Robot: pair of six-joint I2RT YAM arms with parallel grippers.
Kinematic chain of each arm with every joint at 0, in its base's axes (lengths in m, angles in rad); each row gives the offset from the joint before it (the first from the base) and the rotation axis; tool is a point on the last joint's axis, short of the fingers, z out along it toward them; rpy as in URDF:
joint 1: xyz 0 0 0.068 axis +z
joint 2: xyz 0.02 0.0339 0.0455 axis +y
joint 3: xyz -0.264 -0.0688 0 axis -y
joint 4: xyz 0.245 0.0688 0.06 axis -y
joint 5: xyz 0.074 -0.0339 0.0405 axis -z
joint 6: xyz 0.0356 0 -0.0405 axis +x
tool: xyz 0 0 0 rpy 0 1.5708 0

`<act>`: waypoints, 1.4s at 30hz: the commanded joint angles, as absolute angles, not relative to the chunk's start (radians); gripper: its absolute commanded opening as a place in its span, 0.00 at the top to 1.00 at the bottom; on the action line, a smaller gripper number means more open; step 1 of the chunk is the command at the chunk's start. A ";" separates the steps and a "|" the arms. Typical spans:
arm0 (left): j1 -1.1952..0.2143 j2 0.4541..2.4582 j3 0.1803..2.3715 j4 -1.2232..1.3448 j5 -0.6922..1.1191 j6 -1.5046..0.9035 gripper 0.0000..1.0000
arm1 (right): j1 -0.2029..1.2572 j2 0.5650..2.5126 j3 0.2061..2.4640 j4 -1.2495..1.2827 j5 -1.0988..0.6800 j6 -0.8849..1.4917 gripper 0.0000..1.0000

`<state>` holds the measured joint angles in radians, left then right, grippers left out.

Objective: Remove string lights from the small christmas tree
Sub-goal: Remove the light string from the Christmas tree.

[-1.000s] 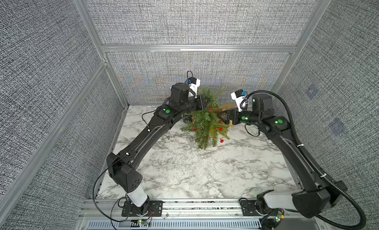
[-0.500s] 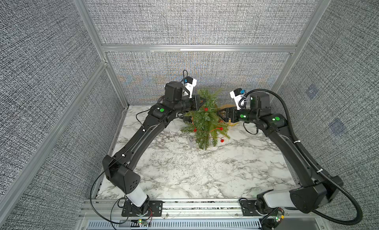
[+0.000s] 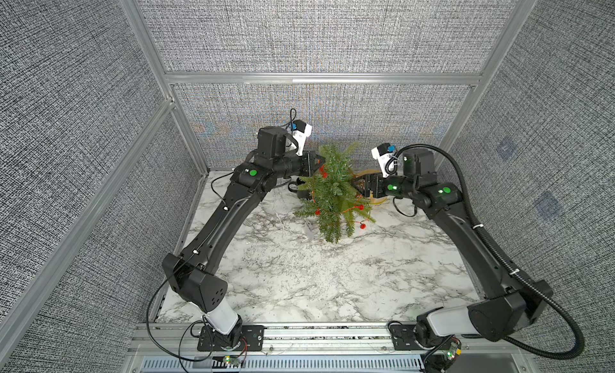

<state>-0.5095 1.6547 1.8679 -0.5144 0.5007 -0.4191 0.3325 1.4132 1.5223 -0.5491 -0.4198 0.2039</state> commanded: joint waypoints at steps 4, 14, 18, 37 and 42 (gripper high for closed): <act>-0.485 1.672 1.892 -0.579 0.516 -0.348 1.00 | 0.332 1.418 1.526 -0.540 -0.416 0.204 0.18; -0.453 1.702 1.970 -0.680 0.424 -0.278 1.00 | 0.333 1.414 1.530 -0.537 -0.414 0.207 0.18; -0.452 1.746 2.039 -0.729 0.389 -0.246 1.00 | 0.331 1.418 1.552 -0.538 -0.411 0.203 0.18; -0.451 1.925 2.330 -0.767 0.204 -0.192 1.00 | 0.320 1.451 1.650 -0.549 -0.411 0.198 0.18; -0.451 1.982 2.414 -0.749 0.190 -0.175 1.00 | 0.302 1.471 1.687 -0.546 -0.443 0.201 0.18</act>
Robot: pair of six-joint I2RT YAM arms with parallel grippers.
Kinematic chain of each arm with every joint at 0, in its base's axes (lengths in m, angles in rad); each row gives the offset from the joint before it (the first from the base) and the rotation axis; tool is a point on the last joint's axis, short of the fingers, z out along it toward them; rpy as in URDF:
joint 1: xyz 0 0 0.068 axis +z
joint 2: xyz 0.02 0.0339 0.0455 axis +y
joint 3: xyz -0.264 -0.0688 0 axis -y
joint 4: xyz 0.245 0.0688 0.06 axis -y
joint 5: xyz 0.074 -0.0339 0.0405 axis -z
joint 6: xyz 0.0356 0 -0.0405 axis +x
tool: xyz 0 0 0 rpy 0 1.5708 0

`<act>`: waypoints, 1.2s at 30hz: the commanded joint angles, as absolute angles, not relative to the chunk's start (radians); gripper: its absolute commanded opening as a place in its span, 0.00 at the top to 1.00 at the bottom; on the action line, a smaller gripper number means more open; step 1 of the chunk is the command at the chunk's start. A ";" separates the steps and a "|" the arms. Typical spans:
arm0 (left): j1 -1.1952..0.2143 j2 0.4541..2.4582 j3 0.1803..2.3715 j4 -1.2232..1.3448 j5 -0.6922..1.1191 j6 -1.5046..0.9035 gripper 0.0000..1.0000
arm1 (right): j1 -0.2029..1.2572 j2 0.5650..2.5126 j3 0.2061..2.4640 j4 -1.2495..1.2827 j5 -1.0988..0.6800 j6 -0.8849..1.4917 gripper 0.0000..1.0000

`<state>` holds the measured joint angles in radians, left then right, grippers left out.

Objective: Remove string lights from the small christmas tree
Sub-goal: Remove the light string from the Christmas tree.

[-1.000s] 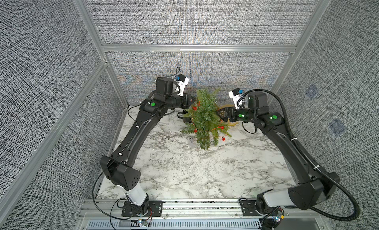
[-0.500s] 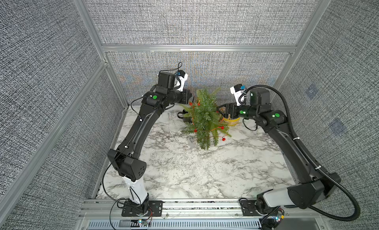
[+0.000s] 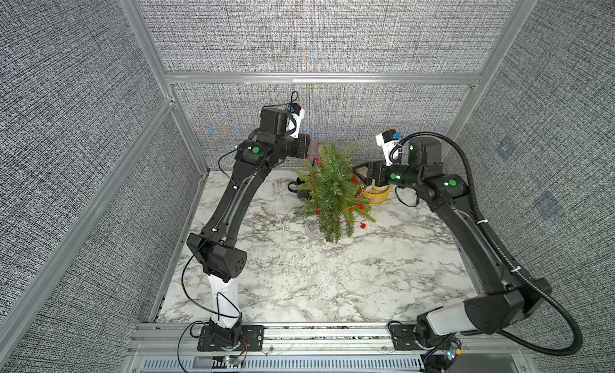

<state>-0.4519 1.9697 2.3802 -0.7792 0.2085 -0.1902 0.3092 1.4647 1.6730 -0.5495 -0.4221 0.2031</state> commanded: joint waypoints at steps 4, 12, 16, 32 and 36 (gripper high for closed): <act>-0.452 2.066 2.495 -0.729 0.177 -0.161 1.00 | 0.276 1.491 1.703 -0.521 -0.483 0.216 0.18; -0.454 2.154 2.579 -0.628 0.192 -0.126 1.00 | 0.233 1.548 1.754 -0.487 -0.555 0.232 0.18; -0.468 2.195 2.616 -0.543 0.206 -0.109 1.00 | 0.205 1.582 1.777 -0.452 -0.597 0.231 0.18; -0.543 2.307 2.713 -0.398 0.203 0.033 1.00 | 0.167 1.770 1.965 -0.396 -0.773 0.144 0.36; -0.550 2.307 2.717 -0.374 0.205 0.044 1.00 | 0.170 1.812 1.995 -0.368 -0.777 0.138 0.37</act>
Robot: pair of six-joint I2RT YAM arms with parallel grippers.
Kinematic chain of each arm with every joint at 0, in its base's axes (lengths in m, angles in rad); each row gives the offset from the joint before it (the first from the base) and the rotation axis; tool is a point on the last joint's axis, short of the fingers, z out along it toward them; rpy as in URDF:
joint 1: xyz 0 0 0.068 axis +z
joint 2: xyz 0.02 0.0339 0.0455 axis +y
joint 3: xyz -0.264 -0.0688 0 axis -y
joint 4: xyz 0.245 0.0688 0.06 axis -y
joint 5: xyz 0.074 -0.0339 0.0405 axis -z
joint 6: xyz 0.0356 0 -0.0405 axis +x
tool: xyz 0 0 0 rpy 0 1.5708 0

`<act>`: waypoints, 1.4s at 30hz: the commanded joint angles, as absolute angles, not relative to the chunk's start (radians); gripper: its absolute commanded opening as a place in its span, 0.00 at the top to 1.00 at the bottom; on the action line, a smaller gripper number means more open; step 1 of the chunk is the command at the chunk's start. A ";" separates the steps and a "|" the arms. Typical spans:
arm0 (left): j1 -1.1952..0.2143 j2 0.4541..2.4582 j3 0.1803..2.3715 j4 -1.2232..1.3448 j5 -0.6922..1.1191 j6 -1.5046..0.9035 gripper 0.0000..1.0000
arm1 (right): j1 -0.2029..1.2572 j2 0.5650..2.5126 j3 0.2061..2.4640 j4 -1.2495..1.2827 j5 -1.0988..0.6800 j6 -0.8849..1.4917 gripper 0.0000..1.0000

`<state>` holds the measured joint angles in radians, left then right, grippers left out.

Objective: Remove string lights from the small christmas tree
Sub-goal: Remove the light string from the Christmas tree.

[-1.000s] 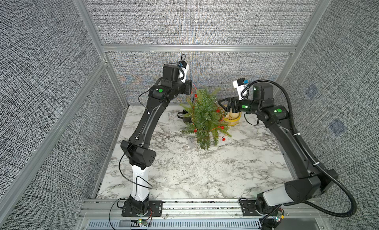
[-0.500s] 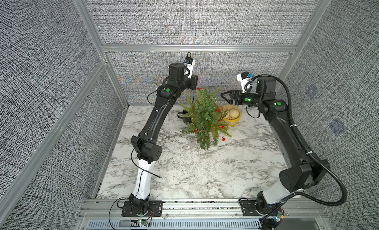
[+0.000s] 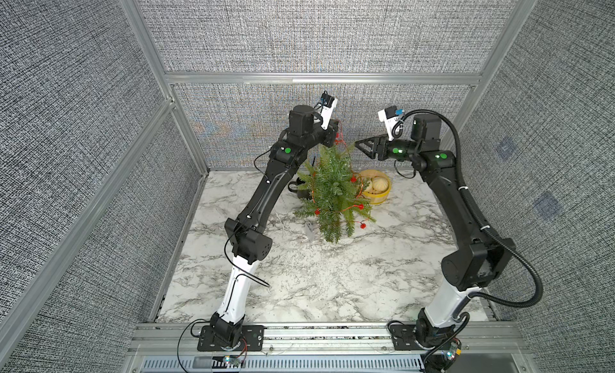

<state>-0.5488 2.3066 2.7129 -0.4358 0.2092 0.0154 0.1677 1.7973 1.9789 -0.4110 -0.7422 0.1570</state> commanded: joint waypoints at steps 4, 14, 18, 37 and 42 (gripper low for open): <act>-0.563 2.304 2.715 -0.369 0.205 0.065 1.00 | 0.173 1.839 2.018 -0.322 -0.784 0.166 0.37; -0.589 2.298 2.712 -0.356 0.197 0.074 1.00 | 0.180 1.902 2.074 -0.262 -0.812 0.202 0.47; -0.595 2.294 2.706 -0.354 0.200 0.074 1.00 | 0.180 1.945 2.116 -0.261 -0.822 0.224 0.54; -0.612 2.273 2.680 -0.335 0.222 0.094 1.00 | 0.191 2.072 2.242 -0.245 -0.848 0.288 0.74; -0.623 2.264 2.674 -0.321 0.225 0.112 1.00 | 0.188 2.070 2.251 -0.258 -0.826 0.288 0.95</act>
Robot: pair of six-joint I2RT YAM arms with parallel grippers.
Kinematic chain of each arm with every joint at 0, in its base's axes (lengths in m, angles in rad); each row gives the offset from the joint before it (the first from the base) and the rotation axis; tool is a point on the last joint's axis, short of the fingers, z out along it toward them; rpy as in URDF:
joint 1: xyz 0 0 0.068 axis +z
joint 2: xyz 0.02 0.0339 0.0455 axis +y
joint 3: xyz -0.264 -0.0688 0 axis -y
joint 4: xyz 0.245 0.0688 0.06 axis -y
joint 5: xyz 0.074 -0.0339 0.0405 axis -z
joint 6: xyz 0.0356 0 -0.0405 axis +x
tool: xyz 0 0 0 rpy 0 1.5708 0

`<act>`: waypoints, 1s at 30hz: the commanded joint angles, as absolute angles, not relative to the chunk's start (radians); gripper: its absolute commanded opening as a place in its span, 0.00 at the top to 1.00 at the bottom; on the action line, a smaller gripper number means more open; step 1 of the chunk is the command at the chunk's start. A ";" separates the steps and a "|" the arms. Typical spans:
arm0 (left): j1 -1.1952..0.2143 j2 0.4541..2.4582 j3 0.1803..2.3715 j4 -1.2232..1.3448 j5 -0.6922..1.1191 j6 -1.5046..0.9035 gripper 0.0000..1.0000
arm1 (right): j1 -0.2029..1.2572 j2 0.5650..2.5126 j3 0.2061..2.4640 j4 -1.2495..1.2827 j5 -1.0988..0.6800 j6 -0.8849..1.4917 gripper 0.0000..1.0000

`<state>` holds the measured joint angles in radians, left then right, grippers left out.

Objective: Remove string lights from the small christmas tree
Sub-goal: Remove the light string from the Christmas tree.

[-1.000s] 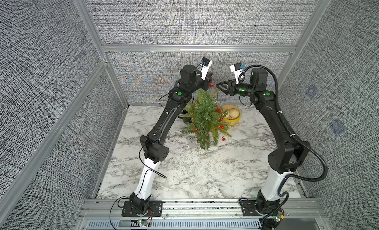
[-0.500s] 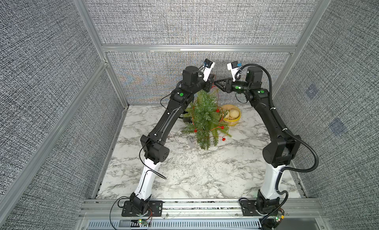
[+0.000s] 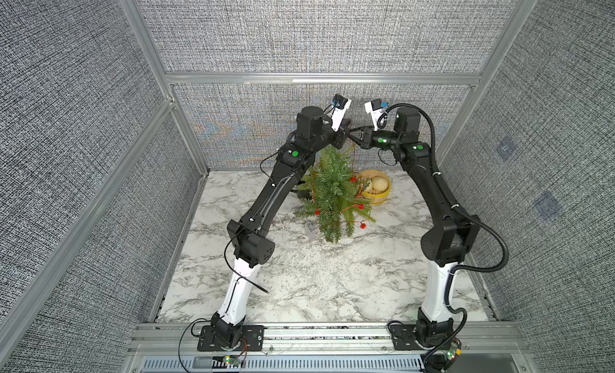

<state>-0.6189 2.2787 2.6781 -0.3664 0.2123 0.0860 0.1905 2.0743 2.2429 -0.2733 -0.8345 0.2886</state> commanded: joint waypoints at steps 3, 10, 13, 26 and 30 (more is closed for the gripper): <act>-0.628 2.262 2.672 -0.319 0.218 0.125 1.00 | 0.185 2.053 2.245 -0.273 -0.812 0.278 1.00; -0.635 2.254 2.660 -0.313 0.186 0.133 1.00 | 0.176 1.997 2.209 -0.303 -0.785 0.247 1.00; -0.640 2.252 2.653 -0.310 0.181 0.133 1.00 | 0.171 1.966 2.178 -0.304 -0.774 0.245 1.00; -0.650 2.223 2.616 -0.314 0.133 0.117 0.47 | 0.170 1.822 2.041 -0.305 -0.688 0.231 1.00; -0.655 2.188 2.579 -0.321 0.110 0.110 0.35 | 0.169 1.804 2.028 -0.310 -0.668 0.238 1.00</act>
<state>-0.6525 2.2162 2.5942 -0.3401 0.1326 0.1204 0.1699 1.8133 2.0308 -0.3073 -0.6949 0.2367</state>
